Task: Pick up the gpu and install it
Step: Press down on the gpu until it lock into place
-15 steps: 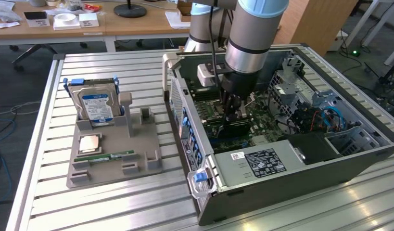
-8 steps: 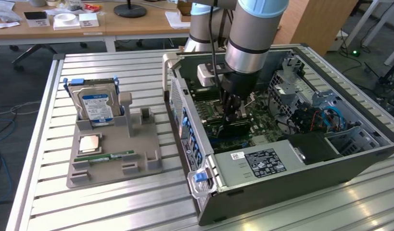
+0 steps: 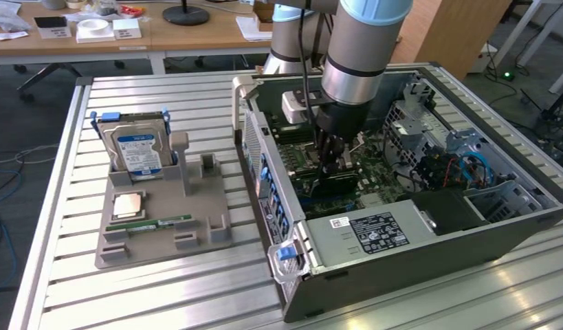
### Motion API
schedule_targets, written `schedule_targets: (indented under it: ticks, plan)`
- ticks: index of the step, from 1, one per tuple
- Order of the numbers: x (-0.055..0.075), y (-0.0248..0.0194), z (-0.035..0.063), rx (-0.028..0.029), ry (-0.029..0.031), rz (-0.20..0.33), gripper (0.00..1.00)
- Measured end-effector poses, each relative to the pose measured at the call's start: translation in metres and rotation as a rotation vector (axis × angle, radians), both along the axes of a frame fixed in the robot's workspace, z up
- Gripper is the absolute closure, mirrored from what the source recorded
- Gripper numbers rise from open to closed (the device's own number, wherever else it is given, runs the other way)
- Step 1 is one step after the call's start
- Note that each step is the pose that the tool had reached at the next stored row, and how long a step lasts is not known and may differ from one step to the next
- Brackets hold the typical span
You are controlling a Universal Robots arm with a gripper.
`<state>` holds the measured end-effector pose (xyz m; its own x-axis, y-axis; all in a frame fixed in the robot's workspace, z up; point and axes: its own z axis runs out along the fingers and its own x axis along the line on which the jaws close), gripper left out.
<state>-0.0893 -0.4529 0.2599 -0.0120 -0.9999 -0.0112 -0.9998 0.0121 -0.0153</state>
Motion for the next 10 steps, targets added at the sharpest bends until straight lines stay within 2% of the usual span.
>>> schedule_targets:
  ticks: [10]
  plan:
    - [0.0, 0.0001, 0.0001, 0.0007, -0.0003, 0.0, 0.89]
